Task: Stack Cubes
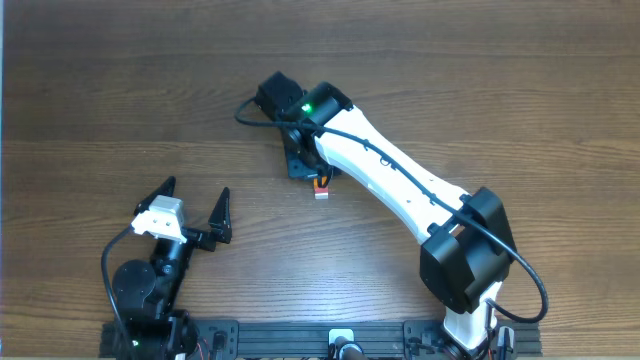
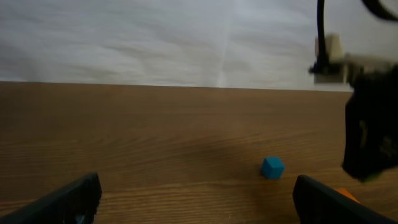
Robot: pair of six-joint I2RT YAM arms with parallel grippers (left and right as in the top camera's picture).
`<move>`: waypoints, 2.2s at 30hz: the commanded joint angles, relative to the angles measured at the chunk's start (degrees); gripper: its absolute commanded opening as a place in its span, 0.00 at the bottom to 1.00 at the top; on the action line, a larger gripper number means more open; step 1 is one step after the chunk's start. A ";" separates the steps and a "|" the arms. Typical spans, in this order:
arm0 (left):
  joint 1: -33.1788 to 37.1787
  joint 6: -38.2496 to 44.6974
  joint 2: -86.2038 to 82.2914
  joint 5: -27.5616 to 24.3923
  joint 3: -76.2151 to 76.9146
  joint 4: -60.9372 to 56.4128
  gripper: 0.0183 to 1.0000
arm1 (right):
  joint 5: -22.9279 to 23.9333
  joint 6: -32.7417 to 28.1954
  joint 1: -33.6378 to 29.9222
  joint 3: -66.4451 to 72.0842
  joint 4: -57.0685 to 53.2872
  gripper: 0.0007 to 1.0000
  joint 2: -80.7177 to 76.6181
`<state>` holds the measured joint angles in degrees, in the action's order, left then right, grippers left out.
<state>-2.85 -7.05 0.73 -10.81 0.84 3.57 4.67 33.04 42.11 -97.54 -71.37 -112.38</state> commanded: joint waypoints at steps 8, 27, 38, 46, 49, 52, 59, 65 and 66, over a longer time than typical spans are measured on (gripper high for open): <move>0.31 1.05 -0.46 -0.70 -0.50 -0.26 1.00 | -1.84 0.79 -0.22 4.50 3.96 0.01 1.49; 0.31 1.05 -0.46 -0.72 -0.50 -0.26 1.00 | -2.93 0.81 -0.15 4.59 5.60 0.01 -0.52; 0.31 1.05 -0.46 -0.72 -0.50 -0.26 1.00 | -2.91 0.81 -0.63 4.66 5.62 0.01 -1.38; 0.31 1.05 -0.46 -0.72 -0.50 -0.26 1.00 | -2.91 0.81 -0.98 4.85 5.60 0.01 -1.84; 0.31 1.05 -0.46 -0.70 -0.50 -0.26 1.00 | -2.93 0.83 -1.20 5.20 5.64 0.01 -2.12; 0.31 1.05 -0.46 -0.72 -0.50 -0.26 1.00 | -2.93 0.83 -1.22 5.77 5.90 0.01 -2.12; 0.31 1.05 -0.46 -0.70 -0.50 -0.26 1.00 | -2.93 0.83 -1.62 6.16 6.29 0.01 -2.12; 0.31 1.05 -0.46 -0.70 -0.50 -0.26 1.00 | -2.93 0.81 -1.64 6.16 6.45 0.01 -2.12; 0.31 1.05 -0.46 -0.70 -0.50 -0.26 1.00 | -2.93 0.83 -1.64 6.16 6.47 0.01 -2.12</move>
<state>-2.85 -7.05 0.73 -10.81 0.84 3.57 1.85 33.21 40.91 -92.23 -65.06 -113.69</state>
